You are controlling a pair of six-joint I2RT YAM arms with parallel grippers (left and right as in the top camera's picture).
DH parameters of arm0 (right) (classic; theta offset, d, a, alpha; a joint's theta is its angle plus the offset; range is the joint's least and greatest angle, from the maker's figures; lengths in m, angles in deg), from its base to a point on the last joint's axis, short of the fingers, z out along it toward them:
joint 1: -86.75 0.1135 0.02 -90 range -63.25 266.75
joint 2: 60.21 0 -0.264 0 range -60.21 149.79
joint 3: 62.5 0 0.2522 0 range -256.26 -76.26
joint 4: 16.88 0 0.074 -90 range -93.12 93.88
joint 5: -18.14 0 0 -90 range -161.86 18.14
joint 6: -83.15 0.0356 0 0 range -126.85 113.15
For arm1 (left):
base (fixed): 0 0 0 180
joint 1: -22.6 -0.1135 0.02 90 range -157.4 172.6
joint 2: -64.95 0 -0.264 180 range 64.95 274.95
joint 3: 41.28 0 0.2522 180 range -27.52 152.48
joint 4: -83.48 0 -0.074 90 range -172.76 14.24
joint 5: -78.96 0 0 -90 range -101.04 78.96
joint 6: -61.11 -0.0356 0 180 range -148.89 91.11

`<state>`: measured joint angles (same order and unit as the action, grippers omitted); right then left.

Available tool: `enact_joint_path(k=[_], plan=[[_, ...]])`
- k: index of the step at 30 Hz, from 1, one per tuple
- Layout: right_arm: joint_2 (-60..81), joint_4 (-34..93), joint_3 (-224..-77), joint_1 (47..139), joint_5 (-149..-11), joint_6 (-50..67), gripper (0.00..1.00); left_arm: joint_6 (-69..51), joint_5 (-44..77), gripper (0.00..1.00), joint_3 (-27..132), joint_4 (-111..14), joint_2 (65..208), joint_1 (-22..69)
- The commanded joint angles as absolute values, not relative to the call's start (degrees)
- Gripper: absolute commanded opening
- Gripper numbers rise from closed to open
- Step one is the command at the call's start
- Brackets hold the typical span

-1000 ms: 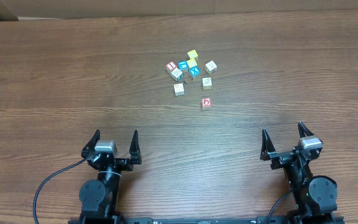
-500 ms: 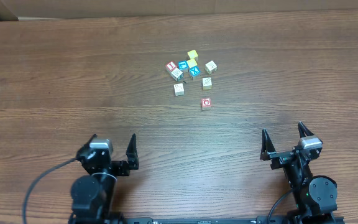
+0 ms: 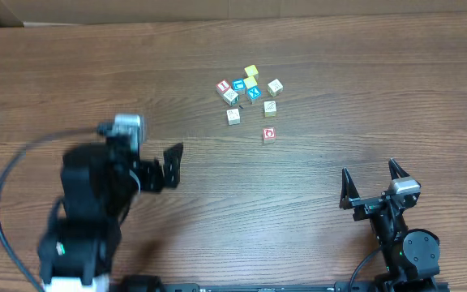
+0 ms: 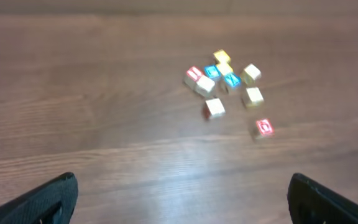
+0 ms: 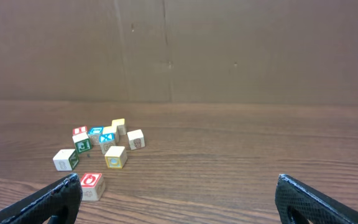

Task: Flip 3 blocks
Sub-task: 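Raise the left arm and move the left gripper over the block cluster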

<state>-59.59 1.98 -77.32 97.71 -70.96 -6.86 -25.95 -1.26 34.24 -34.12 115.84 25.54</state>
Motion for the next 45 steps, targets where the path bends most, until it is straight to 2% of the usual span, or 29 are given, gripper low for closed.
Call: enact_joint_path(k=[1, 7, 8, 10, 11, 12, 18, 24, 29, 34, 36, 38, 41, 43, 45], plan=[[-60.0, 1.5, -76.7, 97.6, -70.3, -7.1, 1.00, -27.6, 2.2, 1.00, 46.3, -28.0, 125.0, 25.1], [-60.0, 1.5, -76.7, 97.6, -70.3, -7.1, 1.00, -27.6, 9.1, 1.00, 60.1, -20.5, 139.3, 25.1], [-60.0, 1.5, -76.7, 97.6, -70.3, -7.1, 1.00, -27.5, 9.7, 0.96, 60.1, -20.6, 140.2, 25.1], [-60.0, 1.5, -76.7, 97.6, -70.3, -7.1, 1.00, -27.1, 11.2, 0.50, 60.1, -20.6, 142.1, 25.2], [-60.0, 1.5, -76.7, 97.6, -70.3, -7.1, 1.00, -26.4, 11.5, 0.22, 60.1, -20.6, 142.9, 25.3], [-60.0, 1.5, -76.7, 97.6, -70.3, -7.1, 1.00, -24.9, 11.4, 0.04, 60.1, -20.4, 143.9, 25.3], [-60.0, 1.5, -76.7, 97.6, -70.3, -7.1, 1.00, -13.6, 3.2, 0.04, 60.0, -19.7, 148.4, 26.1], [-60.0, 1.6, -76.7, 97.6, -70.3, -7.1, 1.00, -8.6, -7.3, 0.04, 60.1, -20.2, 152.6, 27.7], [-60.0, 1.5, -76.7, 97.6, -70.3, -7.1, 1.00, -8.1, -7.3, 0.04, 62.9, -19.1, 157.6, 27.5], [-60.0, 1.6, -76.7, 97.6, -70.3, -7.1, 1.00, -8.3, -7.0, 0.04, 72.2, -13.1, 163.9, 27.5], [-60.0, 1.5, -76.7, 97.6, -70.3, -7.1, 1.00, -8.8, -6.7, 0.12, 75.8, -10.9, 166.1, 27.6], [-60.0, 1.5, -76.7, 97.6, -70.3, -7.1, 1.00, -9.6, -5.3, 0.33, 77.4, -10.6, 167.4, 27.7], [-60.0, 1.5, -76.7, 97.6, -70.3, -7.1, 1.00, -9.6, -1.7, 0.52, 77.5, -11.6, 168.3, 28.5], [-60.0, 1.5, -76.7, 97.6, -70.3, -7.1, 1.00, -9.5, -0.3, 0.61, 77.4, -11.9, 168.9, 29.2], [-60.0, 1.6, -76.7, 97.6, -70.3, -7.1, 1.00, -8.7, 0.0, 0.64, 77.4, -11.9, 169.5, 30.2]])
